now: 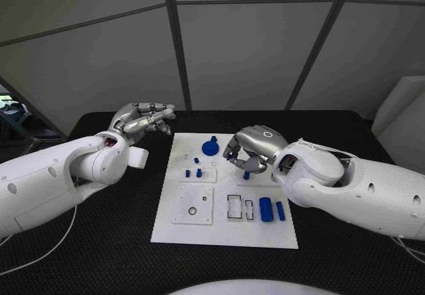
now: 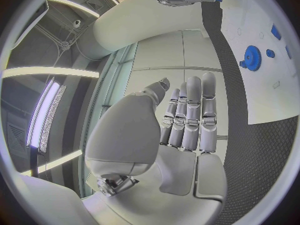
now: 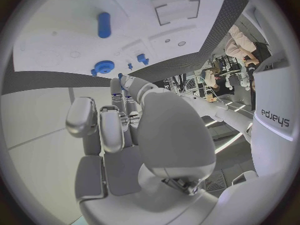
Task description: Assemble the parts on the task board
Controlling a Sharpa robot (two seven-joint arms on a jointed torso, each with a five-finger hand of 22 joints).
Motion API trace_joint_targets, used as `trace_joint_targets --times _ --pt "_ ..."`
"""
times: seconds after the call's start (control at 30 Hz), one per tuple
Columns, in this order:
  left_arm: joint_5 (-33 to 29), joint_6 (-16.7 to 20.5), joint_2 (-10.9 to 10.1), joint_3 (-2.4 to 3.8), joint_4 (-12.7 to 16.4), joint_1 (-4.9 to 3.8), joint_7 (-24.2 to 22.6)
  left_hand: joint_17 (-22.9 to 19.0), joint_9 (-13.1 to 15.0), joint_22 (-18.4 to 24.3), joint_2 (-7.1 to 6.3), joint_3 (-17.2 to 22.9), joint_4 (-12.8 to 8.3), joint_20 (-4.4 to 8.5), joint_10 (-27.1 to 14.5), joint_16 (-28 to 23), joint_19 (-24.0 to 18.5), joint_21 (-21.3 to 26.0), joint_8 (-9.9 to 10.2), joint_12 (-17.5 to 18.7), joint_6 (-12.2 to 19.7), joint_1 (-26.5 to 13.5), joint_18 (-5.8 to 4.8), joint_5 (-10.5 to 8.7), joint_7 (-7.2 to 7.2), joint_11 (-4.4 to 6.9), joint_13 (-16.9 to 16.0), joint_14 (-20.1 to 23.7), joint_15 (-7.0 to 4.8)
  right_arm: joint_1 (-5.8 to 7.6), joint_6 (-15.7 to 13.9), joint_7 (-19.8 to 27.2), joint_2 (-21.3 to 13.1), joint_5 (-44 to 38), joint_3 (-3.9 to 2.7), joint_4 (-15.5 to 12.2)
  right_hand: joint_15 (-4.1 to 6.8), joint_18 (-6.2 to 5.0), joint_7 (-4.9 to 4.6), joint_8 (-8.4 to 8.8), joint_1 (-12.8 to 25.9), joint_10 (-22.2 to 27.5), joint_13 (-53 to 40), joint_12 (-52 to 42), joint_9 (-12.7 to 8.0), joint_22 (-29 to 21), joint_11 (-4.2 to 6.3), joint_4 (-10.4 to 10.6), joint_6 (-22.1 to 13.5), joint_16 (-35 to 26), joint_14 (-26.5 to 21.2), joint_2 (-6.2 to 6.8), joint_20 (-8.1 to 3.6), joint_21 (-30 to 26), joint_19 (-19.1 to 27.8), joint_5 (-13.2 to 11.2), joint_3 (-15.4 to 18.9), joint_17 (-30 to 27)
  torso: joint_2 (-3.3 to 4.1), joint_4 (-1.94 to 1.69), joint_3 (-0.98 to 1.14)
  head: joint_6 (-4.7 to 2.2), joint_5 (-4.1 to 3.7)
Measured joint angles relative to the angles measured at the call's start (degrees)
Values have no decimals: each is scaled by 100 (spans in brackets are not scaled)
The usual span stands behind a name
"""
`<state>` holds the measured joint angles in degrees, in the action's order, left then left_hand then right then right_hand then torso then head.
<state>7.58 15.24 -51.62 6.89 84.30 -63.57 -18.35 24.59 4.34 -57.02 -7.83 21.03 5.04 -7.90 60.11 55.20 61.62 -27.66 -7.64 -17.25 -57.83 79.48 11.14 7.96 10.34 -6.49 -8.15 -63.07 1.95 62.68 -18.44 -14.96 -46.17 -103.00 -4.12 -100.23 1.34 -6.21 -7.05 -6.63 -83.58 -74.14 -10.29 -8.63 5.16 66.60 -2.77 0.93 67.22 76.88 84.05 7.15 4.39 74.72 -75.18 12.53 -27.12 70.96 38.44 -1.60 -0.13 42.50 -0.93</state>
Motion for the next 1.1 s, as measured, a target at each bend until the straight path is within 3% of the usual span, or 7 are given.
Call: trace_joint_targets --times 0.1,0.23,0.37,0.47,0.73,1.1 --pt "0 0 46 -3 -11 0 5 0 0 0 0 0 0 0 0 0 0 0 0 0 0 0 0 0 0 0 0 0 0 8 13 47 226 74 104 31 0 0 1 2 0 0 0 0 0 -8 0 0 -1 0 0 0 0 0 0 0 0 -9 1 -8 -7 26 92" --pt "-1 0 111 -8 -31 -1 14 0 0 0 0 0 0 0 0 0 0 0 0 -13 0 0 0 0 0 0 0 3 4 -3 58 132 494 169 319 185 0 0 2 4 22 0 5 28 -1 -15 0 -14 -2 0 0 22 0 0 0 0 -14 -11 3 -14 -10 54 181" --pt "-1 4 157 -17 -50 -2 20 0 0 -1 0 0 0 0 0 0 0 0 0 -22 0 0 0 0 0 0 0 20 20 -94 128 209 718 237 423 322 0 -1 7 5 22 1 5 28 0 -15 -1 -14 -7 0 0 22 0 0 0 -1 -14 -11 5 -11 -9 75 285" --pt "-2 6 183 -17 -58 -2 24 0 0 -1 0 0 0 0 0 0 0 0 0 -22 0 0 0 0 0 0 1 20 20 -172 192 262 852 271 461 404 0 -1 10 5 22 1 5 45 -1 -15 -1 -14 -11 0 0 22 0 0 0 -1 -14 -11 5 -5 -8 86 335" --pt "-3 10 225 -17 -69 -4 35 1 0 8 24 0 0 0 1 1 0 0 0 -22 0 24 0 0 -1 0 1 20 20 -284 357 348 1052 320 488 579 0 0 12 6 22 1 5 66 -6 -8 -1 -43 -12 0 0 23 0 0 0 -3 -12 -4 5 -2 -4 122 466" --pt "-3 10 240 -19 -107 -4 50 -4 0 8 38 0 0 0 1 1 0 0 0 -22 0 38 0 0 -1 0 1 20 20 -326 507 384 1126 334 494 640 0 0 11 22 22 2 5 66 -14 -8 -2 -43 -11 0 0 23 0 0 0 -3 -12 1 2 5 -1 170 487"
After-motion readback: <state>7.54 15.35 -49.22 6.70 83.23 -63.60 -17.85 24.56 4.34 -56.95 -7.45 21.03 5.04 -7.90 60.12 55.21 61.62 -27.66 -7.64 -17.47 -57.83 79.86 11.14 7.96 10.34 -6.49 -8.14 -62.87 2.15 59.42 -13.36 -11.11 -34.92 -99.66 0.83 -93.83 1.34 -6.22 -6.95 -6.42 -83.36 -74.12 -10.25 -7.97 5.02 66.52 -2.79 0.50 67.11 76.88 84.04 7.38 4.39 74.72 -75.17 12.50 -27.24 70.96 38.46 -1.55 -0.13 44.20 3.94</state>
